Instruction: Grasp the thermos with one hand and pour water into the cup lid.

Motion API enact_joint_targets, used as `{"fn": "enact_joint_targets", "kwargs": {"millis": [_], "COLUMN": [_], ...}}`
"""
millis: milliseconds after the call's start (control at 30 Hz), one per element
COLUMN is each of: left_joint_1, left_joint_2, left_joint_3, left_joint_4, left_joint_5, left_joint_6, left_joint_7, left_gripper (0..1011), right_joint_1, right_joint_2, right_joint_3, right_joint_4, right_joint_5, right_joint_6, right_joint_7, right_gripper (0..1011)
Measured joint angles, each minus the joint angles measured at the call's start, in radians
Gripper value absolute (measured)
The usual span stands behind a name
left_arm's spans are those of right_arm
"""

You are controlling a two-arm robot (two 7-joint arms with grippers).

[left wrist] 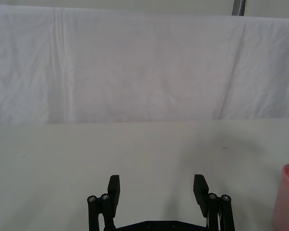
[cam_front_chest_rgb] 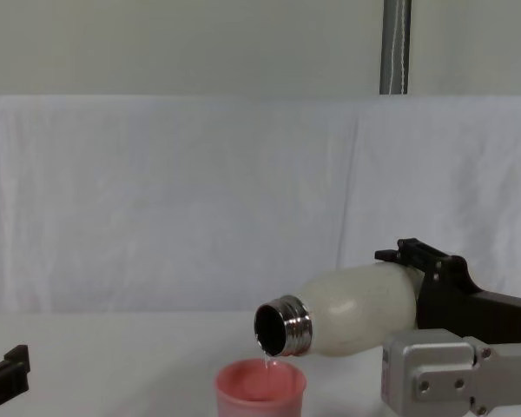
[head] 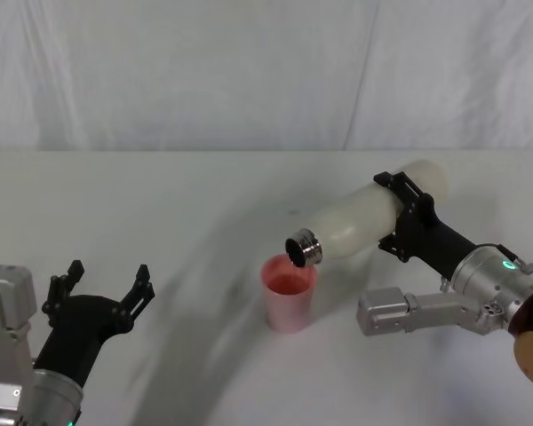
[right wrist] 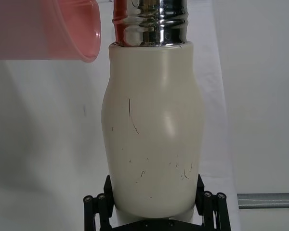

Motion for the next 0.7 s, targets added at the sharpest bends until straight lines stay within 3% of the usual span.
{"fn": "enact_joint_targets", "kwargs": {"millis": [700], "left_joint_1": [0.000], "left_joint_2": [0.000], "left_joint_3": [0.000], "left_joint_4": [0.000], "left_joint_5": [0.000], "left_joint_6": [0.000], "left_joint_7": [0.000], "left_gripper": [1001], "right_joint_1": [0.003], "right_joint_2": [0.002], "right_joint_3": [-0.002], "right_joint_4": [-0.001], "right_joint_5": [-0.001], "right_joint_6": [-0.002], "right_joint_7": [0.000], "right_gripper": [959]}}
